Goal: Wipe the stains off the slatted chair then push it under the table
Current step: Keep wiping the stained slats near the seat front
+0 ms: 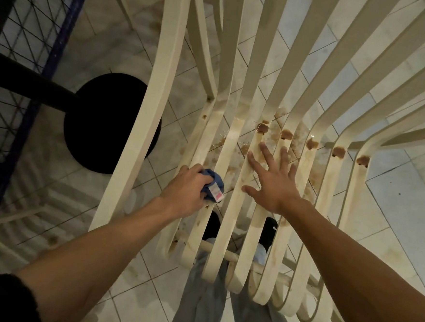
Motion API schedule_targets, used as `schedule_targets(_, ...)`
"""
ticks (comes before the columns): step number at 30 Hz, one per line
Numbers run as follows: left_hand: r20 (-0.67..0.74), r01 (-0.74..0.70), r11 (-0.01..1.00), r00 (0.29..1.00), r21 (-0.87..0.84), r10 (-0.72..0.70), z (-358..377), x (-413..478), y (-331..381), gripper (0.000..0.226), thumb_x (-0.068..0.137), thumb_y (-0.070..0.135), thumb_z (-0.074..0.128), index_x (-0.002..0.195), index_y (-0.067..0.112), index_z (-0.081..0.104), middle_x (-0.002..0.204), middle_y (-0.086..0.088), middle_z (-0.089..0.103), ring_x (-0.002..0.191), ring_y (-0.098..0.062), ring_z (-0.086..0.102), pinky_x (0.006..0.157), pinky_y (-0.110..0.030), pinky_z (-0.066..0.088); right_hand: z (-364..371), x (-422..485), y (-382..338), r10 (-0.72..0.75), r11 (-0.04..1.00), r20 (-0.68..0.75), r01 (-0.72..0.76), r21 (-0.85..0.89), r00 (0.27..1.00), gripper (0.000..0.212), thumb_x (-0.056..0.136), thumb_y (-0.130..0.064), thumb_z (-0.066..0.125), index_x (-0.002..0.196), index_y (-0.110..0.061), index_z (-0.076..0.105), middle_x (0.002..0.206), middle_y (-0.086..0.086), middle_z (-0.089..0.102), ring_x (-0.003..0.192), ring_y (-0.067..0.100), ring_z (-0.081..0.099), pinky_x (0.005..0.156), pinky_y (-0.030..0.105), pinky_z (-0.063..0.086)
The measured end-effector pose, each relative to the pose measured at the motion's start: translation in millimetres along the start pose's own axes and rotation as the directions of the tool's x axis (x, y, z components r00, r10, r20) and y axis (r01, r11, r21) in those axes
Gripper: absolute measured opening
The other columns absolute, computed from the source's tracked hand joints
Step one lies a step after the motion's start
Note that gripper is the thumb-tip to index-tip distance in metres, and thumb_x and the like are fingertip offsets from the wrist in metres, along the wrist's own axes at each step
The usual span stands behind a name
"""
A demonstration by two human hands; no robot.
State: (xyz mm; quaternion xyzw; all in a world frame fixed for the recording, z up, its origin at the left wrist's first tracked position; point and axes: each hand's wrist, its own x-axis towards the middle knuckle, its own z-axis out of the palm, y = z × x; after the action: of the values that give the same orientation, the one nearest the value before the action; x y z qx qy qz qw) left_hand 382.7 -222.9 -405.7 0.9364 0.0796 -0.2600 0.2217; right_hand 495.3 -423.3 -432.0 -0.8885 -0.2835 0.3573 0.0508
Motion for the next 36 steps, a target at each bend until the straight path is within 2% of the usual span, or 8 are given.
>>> schedule_targets(4,0.022,-0.027,1.0,0.999,-0.007,0.027,-8,9,-2,0.02,0.088,0.013,0.06,0.106,0.019,0.066,0.108,-0.001,0.05,0.101,-0.027,0.046,0.088,-0.041,0.045,1,0,0,0.001,1.0,-0.003,-0.001,0.003,1.0,0.087,0.093,-0.056,0.052,0.155,-0.037,-0.006,0.158,-0.006,-0.03,0.14,0.039,-0.035,0.112,0.064,-0.009)
schedule_targets(7,-0.038,-0.012,0.999,0.999,-0.04,0.011,-13,24,-2,0.023,0.088,0.013,0.06,0.109,0.018,0.066,0.108,-0.004,0.052,0.1,-0.027,0.049,0.087,-0.044,0.047,2,1,1,0.003,1.0,-0.003,-0.003,0.003,1.0,0.088,0.092,-0.057,0.052,0.155,-0.038,-0.006,0.158,-0.007,-0.03,0.14,0.038,-0.035,0.113,0.065,-0.008)
schedule_targets(11,-0.063,0.008,0.998,0.998,-0.065,-0.012,-4,20,-1,0.028,0.087,0.015,0.059,0.114,0.02,0.065,0.114,-0.004,0.053,0.103,-0.03,0.05,0.092,-0.041,0.043,1,2,0,0.006,1.0,0.002,-0.006,0.008,1.0,0.087,0.092,-0.056,0.053,0.155,-0.038,-0.006,0.158,-0.007,-0.03,0.14,0.037,-0.035,0.113,0.064,-0.008)
schedule_targets(15,-0.015,-0.017,0.999,1.0,-0.037,0.016,6,-10,-5,0.026,0.087,0.013,0.06,0.111,0.02,0.065,0.114,-0.003,0.052,0.101,-0.028,0.048,0.091,-0.037,0.042,2,1,1,0.003,1.0,0.001,-0.003,0.01,1.0,0.087,0.092,-0.057,0.052,0.155,-0.038,-0.006,0.158,-0.007,-0.03,0.141,0.038,-0.034,0.113,0.065,-0.007)
schedule_targets(19,0.024,-0.012,1.0,1.0,-0.02,0.012,5,-18,-5,0.03,0.089,0.011,0.059,0.117,0.019,0.063,0.118,-0.003,0.051,0.104,-0.027,0.045,0.09,-0.033,0.041,3,1,1,0.001,1.0,-0.008,-0.001,0.018,1.0,0.087,0.093,-0.056,0.053,0.155,-0.038,-0.005,0.158,-0.008,-0.03,0.14,0.037,-0.035,0.113,0.065,-0.008)
schedule_targets(24,-0.077,0.025,0.997,0.997,-0.079,-0.031,-2,4,0,0.032,0.09,0.01,0.058,0.12,0.02,0.064,0.12,-0.004,0.052,0.105,-0.028,0.046,0.092,-0.036,0.041,4,1,1,0.01,0.999,-0.021,-0.009,0.033,1.0,0.087,0.092,-0.056,0.054,0.155,-0.039,-0.004,0.159,-0.008,-0.029,0.141,0.035,-0.035,0.113,0.064,-0.008)
schedule_targets(27,-0.096,0.049,0.996,0.994,-0.069,-0.056,1,4,3,0.033,0.09,0.011,0.058,0.121,0.021,0.063,0.123,-0.002,0.05,0.106,-0.029,0.045,0.093,-0.032,0.038,4,2,0,0.017,0.999,-0.023,-0.016,0.032,1.0,0.088,0.091,-0.057,0.054,0.154,-0.039,-0.005,0.159,-0.007,-0.028,0.141,0.035,-0.035,0.113,0.064,-0.008)
schedule_targets(36,0.025,0.019,1.0,1.0,-0.005,-0.019,6,-26,-3,0.025,0.087,0.014,0.061,0.112,0.017,0.065,0.114,-0.002,0.053,0.101,-0.027,0.047,0.086,-0.038,0.045,6,2,0,0.014,0.999,-0.02,-0.014,0.033,1.0,0.087,0.092,-0.057,0.053,0.154,-0.039,-0.004,0.159,-0.008,-0.028,0.141,0.035,-0.035,0.112,0.064,-0.009)
